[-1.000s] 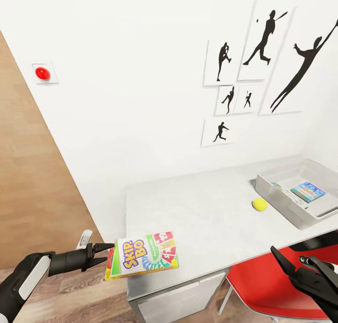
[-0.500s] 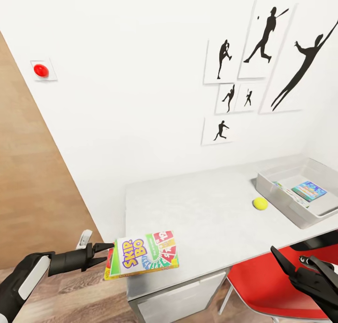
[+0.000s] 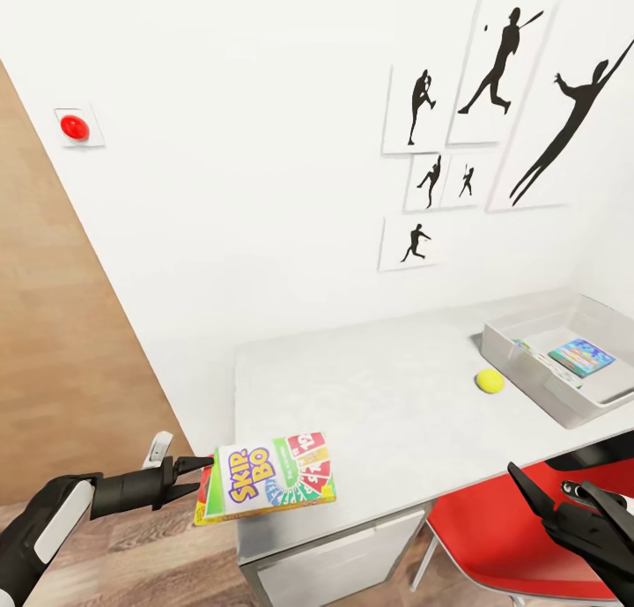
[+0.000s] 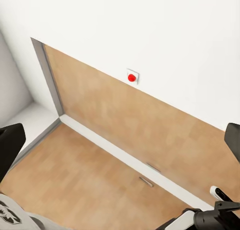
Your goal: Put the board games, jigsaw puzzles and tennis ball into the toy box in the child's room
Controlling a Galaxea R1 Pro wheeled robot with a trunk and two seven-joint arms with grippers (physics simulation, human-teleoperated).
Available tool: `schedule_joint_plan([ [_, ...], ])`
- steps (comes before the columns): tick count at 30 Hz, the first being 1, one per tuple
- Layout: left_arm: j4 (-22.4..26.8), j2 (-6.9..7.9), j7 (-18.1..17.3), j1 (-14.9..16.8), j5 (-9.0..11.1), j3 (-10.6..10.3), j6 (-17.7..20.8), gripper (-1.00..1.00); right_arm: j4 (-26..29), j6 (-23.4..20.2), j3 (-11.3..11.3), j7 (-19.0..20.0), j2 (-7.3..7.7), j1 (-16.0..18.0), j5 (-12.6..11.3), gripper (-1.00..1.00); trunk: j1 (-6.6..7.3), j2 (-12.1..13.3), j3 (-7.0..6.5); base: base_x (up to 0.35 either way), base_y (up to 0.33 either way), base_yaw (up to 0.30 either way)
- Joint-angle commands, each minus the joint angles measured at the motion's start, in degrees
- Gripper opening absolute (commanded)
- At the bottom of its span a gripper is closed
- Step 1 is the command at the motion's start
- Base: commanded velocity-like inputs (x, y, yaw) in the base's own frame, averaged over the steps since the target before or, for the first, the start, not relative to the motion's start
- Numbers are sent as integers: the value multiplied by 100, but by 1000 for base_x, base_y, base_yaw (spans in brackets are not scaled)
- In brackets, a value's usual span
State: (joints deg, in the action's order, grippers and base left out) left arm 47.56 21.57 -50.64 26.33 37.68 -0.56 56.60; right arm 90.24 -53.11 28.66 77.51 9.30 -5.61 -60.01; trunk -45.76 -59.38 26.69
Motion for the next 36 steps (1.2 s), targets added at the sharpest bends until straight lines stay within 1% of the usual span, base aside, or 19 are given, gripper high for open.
schedule_joint_plan([
  [1,-1,2,-16,4,2,-6,18,100,4,-42,-1,-8,2,-2,-29,100,-1,-4,5,0,0,0],
  [29,-1,-4,-16,4,-1,-6,18,100,-4,-41,-1,-8,10,-2,-29,100,-1,-4,5,0,0,0],
  [35,-1,-3,-16,4,2,0,18,100,-6,-40,-1,-8,7,-2,-29,100,-132,-244,112,0,0,0],
  [36,-1,-3,-16,4,2,1,18,100,-6,-40,-1,-8,8,-2,-29,100,-132,-244,112,0,0,0],
])
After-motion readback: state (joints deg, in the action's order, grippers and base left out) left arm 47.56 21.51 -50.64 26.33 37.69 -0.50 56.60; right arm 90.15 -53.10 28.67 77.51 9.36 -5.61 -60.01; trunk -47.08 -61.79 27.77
